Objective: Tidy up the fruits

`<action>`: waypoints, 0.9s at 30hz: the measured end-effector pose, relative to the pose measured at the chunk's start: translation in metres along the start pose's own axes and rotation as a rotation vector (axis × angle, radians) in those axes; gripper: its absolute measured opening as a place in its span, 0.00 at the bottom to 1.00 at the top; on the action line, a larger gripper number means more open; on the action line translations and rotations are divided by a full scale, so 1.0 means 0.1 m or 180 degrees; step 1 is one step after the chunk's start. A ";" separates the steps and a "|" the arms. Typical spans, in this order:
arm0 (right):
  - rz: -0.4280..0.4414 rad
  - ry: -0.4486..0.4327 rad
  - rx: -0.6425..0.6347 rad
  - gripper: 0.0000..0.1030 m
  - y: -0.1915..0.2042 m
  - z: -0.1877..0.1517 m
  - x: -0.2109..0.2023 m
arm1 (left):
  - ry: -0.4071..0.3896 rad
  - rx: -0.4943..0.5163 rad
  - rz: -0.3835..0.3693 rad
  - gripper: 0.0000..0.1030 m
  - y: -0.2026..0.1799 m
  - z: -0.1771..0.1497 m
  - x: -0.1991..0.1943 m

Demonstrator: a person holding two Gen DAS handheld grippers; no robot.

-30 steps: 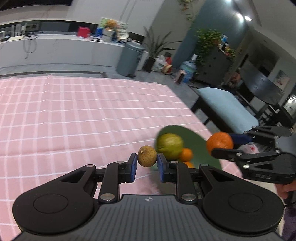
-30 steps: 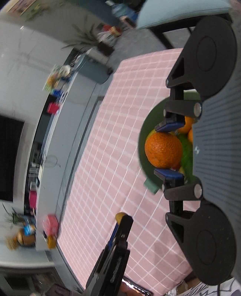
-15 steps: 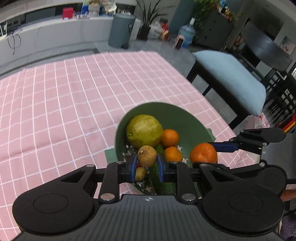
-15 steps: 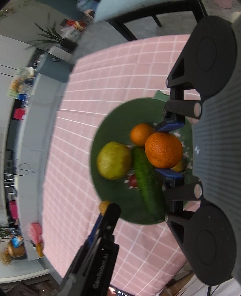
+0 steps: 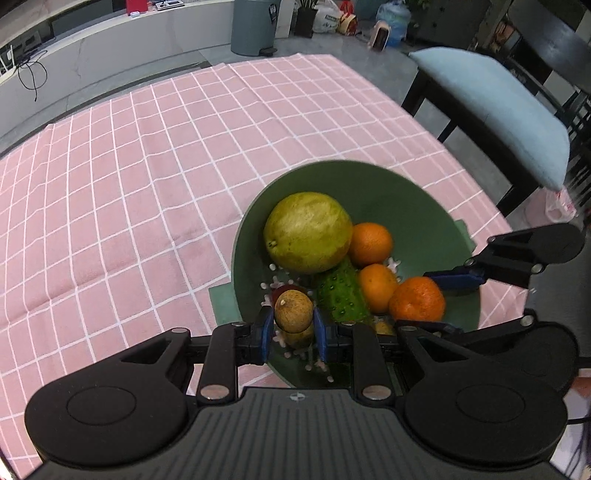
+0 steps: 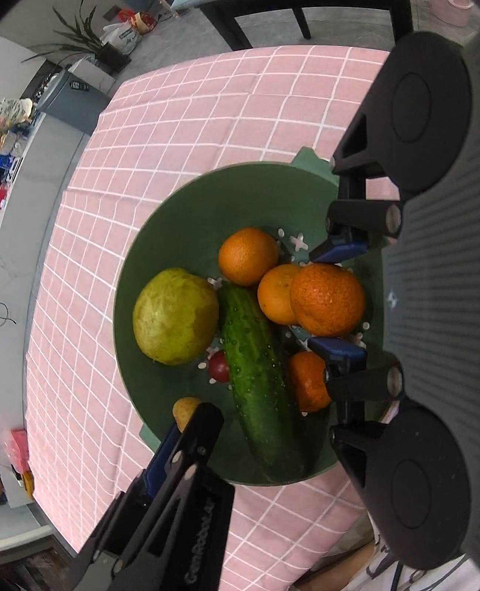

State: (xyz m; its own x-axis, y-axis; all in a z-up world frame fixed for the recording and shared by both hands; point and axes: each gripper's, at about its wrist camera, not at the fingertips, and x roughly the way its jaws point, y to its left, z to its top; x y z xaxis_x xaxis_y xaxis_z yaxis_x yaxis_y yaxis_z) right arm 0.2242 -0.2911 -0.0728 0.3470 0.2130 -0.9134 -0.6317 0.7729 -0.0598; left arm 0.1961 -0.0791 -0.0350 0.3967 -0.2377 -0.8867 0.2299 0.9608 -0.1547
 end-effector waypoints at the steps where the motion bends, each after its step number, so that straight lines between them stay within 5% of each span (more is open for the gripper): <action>1: -0.0003 0.0007 -0.0016 0.39 0.00 0.00 -0.01 | 0.0018 0.0014 0.0018 0.25 0.00 0.00 0.02; 11: -0.0049 0.0098 -0.0033 0.40 0.00 -0.01 0.04 | 0.0057 0.0065 0.0019 0.33 -0.01 -0.02 0.05; 14: -0.0059 0.0046 -0.0019 0.48 0.04 -0.05 -0.02 | 0.0015 0.0063 -0.0006 0.37 -0.01 -0.04 0.00; 19: -0.0138 -0.0103 -0.0048 0.59 0.06 -0.09 -0.21 | -0.0126 0.0118 0.0003 0.58 -0.09 -0.07 -0.17; 27: -0.0419 -0.0634 -0.0027 0.71 0.14 -0.17 -0.68 | -0.0610 0.0194 0.0091 0.62 -0.17 -0.16 -0.65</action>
State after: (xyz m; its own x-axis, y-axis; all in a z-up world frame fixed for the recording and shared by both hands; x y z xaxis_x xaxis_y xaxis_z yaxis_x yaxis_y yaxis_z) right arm 0.1794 -0.3048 -0.0181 0.5561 0.2250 -0.8001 -0.5775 0.7969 -0.1773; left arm 0.1521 -0.0777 0.0185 0.5643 -0.2389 -0.7903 0.2674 0.9585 -0.0988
